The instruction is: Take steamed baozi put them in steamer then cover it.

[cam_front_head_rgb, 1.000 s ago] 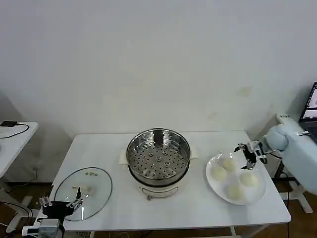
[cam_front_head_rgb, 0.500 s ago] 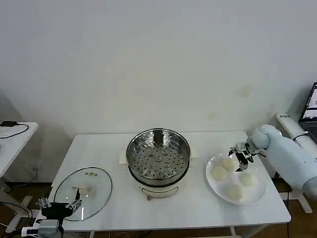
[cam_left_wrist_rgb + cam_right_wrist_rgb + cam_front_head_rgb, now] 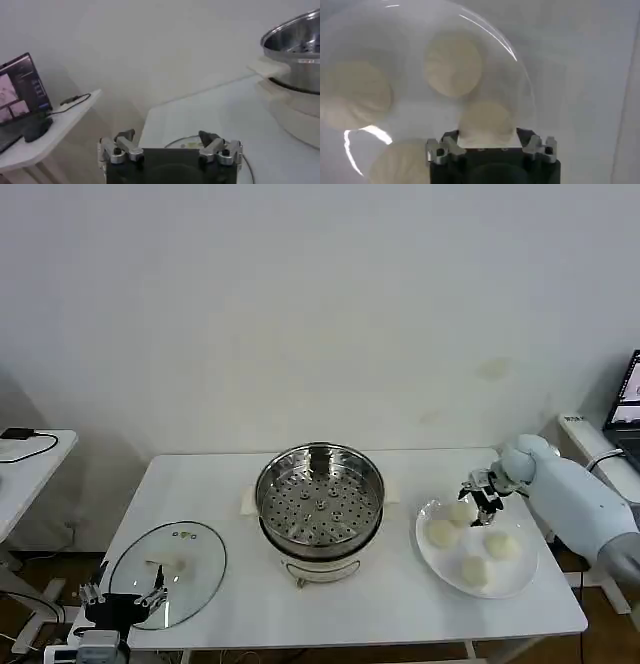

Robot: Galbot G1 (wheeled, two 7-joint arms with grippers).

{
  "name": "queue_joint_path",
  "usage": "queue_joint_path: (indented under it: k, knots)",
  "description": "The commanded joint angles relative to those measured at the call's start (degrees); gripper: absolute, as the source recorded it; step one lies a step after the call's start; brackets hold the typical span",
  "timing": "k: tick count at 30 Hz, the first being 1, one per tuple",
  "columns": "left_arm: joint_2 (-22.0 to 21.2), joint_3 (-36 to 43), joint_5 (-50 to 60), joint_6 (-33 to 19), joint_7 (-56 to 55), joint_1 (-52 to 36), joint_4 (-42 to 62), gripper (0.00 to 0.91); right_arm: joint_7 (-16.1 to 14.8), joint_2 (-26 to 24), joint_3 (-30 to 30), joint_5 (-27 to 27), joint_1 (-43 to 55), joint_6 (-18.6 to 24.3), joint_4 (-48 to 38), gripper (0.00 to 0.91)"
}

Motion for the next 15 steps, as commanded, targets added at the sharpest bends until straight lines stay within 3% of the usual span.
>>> queue_joint_path:
  k: [1, 5, 8, 15]
  knots:
    - [-0.01, -0.02, 0.02, 0.02, 0.05, 0.05, -0.12, 0.907, 0.26, 0.4, -0.48, -0.06, -0.06, 0.05, -0.28, 0.665]
    - [-0.1, 0.03, 0.06, 0.03, 0.04, 0.13, -0.14, 0.907, -0.11, -0.25, -0.9, 0.51, -0.06, -0.07, 0.89, 0.635]
    - [-0.2, 0.08, 0.03, 0.03, -0.01, 0.18, -0.15, 0.907, -0.34, -1.02, -1.68, 1.64, 0.27, -0.35, 2.1, 0.524]
    - [-0.25, 0.55, 0.04, 0.11, -0.11, 0.12, -0.23, 0.907, -0.09, -3.13, -2.35, 3.31, 1.41, -0.31, 4.45, 0.534]
